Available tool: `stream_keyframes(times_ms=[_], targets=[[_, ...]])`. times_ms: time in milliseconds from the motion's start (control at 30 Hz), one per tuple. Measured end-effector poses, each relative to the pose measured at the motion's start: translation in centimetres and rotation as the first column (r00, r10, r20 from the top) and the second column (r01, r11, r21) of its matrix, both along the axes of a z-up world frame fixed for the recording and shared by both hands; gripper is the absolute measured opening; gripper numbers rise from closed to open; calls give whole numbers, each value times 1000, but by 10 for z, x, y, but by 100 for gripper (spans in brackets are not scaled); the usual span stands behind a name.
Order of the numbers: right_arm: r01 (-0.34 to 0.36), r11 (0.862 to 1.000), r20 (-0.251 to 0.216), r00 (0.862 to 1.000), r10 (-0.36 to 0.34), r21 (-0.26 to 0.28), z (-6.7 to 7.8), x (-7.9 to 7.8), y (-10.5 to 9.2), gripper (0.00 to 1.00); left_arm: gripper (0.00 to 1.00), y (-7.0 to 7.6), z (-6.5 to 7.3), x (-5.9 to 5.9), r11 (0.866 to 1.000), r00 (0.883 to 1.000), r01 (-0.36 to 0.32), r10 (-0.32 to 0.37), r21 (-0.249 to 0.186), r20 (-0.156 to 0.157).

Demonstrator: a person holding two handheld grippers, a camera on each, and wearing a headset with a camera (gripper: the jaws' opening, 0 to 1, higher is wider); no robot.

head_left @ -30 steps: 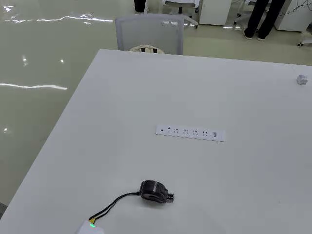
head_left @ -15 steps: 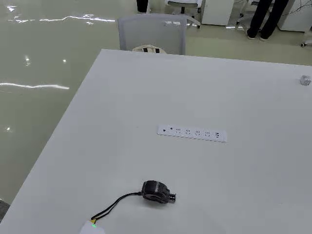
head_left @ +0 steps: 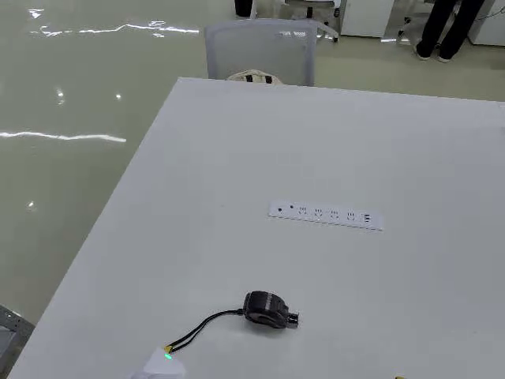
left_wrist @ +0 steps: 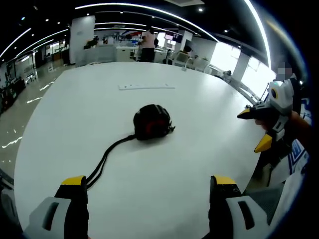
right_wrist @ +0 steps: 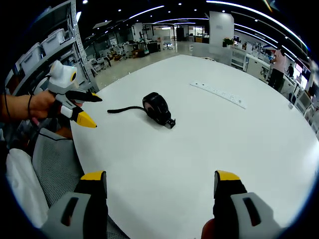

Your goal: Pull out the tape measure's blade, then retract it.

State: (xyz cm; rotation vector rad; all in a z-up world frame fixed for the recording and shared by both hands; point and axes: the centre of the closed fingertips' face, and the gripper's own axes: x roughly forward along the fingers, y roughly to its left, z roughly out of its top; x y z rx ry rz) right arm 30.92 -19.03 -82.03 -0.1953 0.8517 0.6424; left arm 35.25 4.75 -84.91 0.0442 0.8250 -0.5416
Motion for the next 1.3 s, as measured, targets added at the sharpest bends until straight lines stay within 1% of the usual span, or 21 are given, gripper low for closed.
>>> stream_keyframes(times_ms=[33, 100, 333, 367, 400, 467, 667, 800, 867, 933, 1100, 1300], targets=[[-3, 1000, 1, 1000, 3, -2, 0, 1, 0, 91, 100, 0, 0, 0, 1000, 1000, 3, -3, -1, 0], [-11, 1000, 0, 1000, 11, -4, -1, 2, 1, 91, 100, -4, 2, 1, 1000, 1000, 18, -18, -19, 5], [-14, 1000, 0, 1000, 14, -4, -2, 3, 2, 91, 99, -3, 1, 2, 1000, 1000, 26, -26, -12, 7], [-38, 999, -5, 999, 38, -7, -5, 5, 4, 91, 99, -5, -1, 5, 998, 998, 59, -59, -13, 13], [-51, 999, -7, 999, 51, -8, -6, 5, 5, 91, 99, -7, 1, 8, 997, 998, 69, -69, -24, 15], [-56, 998, -7, 998, 56, -6, -6, 6, 6, 91, 99, -7, 0, 9, 997, 997, 78, -77, -19, 18], [-94, 995, -10, 995, 94, -17, -11, 9, 8, 91, 99, -9, 1, 15, 993, 994, 111, -110, -27, 28], [-106, 994, -13, 994, 106, -20, -12, 12, 9, 90, 99, -10, 1, 19, 991, 991, 129, -128, -24, 32], [-112, 993, -13, 994, 112, -22, -14, 13, 11, 90, 98, -11, 1, 20, 990, 990, 137, -136, -32, 34], [-118, 993, -15, 993, 118, -18, -15, 14, 12, 90, 98, -11, 0, 21, 989, 989, 147, -146, -26, 33], [-127, 992, -19, 992, 126, -12, -17, 16, 17, 90, 97, -15, 0, 23, 985, 985, 169, -168, -37, 40], [-154, 988, -21, 988, 153, -15, -20, 20, 20, 90, 94, -17, -1, 26, 980, 979, 198, -196, -31, 46]])
